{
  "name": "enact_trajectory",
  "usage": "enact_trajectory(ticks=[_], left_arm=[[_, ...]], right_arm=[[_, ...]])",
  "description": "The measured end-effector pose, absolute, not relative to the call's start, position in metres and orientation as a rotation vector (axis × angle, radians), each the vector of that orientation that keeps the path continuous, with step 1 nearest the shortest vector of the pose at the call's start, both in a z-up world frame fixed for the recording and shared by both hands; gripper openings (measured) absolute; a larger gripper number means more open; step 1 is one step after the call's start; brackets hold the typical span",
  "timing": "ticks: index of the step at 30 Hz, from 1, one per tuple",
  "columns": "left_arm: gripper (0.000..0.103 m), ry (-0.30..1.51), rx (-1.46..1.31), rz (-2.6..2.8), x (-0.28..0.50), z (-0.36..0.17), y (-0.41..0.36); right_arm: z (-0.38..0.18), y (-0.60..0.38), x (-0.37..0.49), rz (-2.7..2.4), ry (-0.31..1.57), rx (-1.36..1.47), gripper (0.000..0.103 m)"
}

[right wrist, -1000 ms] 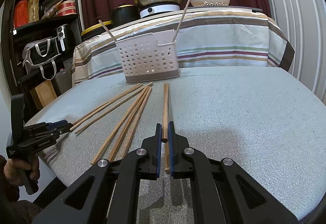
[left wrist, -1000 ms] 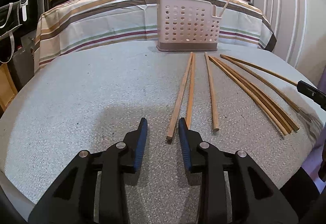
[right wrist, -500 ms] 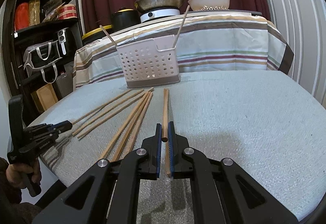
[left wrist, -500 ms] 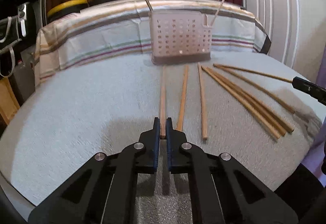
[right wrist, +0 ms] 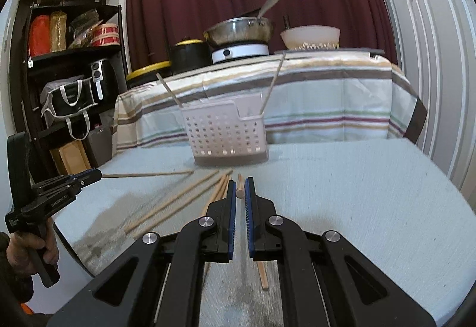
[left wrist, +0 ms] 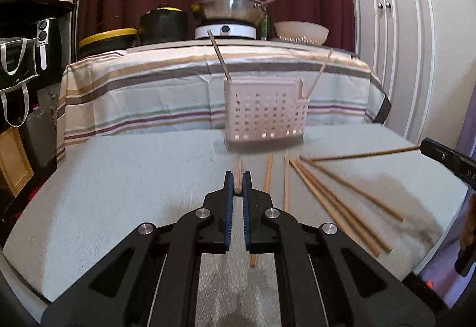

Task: Organize utensils
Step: 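Lift the left tool's chopstick toward the caddy while the right tool lifts its own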

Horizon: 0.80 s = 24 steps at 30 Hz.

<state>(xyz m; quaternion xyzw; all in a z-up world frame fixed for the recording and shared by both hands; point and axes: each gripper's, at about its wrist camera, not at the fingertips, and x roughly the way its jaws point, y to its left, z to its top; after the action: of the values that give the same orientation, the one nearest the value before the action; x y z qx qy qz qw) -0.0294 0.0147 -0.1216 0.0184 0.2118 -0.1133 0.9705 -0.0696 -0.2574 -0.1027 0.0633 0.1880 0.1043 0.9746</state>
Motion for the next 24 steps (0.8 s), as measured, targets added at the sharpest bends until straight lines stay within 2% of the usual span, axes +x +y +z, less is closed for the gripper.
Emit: enact_trajectory(ticks=[11,24], left_arm=[[0.006,0.422,0.024,-0.246,0.002,-0.071,0.018],[0.006,0.403,0.034,-0.25,0.058,-0.044,0.01]], right_arm=[[-0.066,-0.253,-0.044,0.222,0.365,0.092,0.007],[-0.038,-0.247,0.009,0.22,0.311,0.076,0.007]])
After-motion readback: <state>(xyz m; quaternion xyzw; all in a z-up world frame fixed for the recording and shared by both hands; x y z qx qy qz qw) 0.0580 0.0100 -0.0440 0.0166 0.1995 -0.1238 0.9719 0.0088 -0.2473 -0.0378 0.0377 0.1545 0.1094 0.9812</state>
